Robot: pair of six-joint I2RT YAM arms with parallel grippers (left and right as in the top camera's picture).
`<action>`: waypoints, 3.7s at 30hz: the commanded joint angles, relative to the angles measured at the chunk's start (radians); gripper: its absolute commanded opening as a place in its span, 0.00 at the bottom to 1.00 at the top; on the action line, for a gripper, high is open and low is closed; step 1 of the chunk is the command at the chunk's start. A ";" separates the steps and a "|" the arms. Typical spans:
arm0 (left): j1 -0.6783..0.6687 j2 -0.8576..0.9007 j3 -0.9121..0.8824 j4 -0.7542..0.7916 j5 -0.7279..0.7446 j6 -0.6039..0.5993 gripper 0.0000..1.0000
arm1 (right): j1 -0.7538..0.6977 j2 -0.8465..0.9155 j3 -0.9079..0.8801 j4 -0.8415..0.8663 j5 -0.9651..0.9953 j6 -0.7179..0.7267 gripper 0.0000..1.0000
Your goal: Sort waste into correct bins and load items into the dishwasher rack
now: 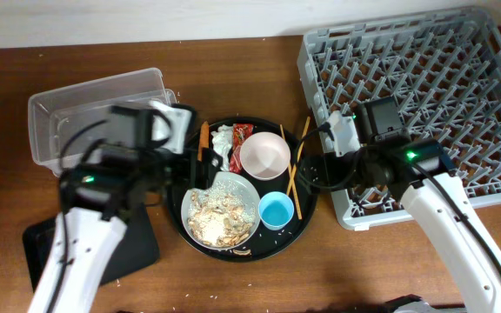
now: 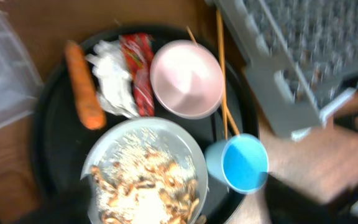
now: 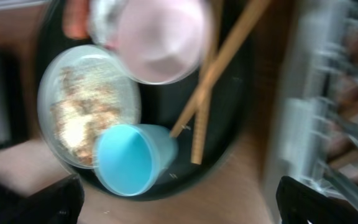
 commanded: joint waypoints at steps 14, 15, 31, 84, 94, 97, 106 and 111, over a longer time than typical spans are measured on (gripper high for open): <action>-0.477 0.503 0.016 0.063 -0.194 0.004 0.47 | -0.303 -0.037 0.018 -0.054 0.085 0.234 0.98; -0.477 0.524 0.016 0.063 -0.194 0.003 0.40 | -0.303 -0.037 0.018 -0.057 0.085 0.234 0.98; -0.012 0.351 0.473 -0.195 0.830 0.174 0.00 | -0.303 -0.037 0.018 0.046 -0.949 -0.363 0.92; 0.066 0.353 0.473 -0.066 0.947 0.203 0.99 | -0.728 -0.104 0.027 0.215 -0.190 0.161 0.40; 0.065 0.353 0.473 -0.074 0.906 0.203 0.99 | -0.794 0.008 0.029 0.003 0.383 0.250 0.40; 0.065 0.353 0.473 -0.074 0.906 0.203 0.99 | -0.794 0.107 0.029 0.004 0.205 0.209 0.40; 0.065 0.353 0.473 -0.084 0.906 0.203 0.99 | -0.794 0.155 0.068 -0.024 0.120 0.185 0.74; 0.040 0.352 0.473 -0.099 0.786 0.203 0.99 | -0.759 0.063 0.229 -0.134 0.010 0.108 0.75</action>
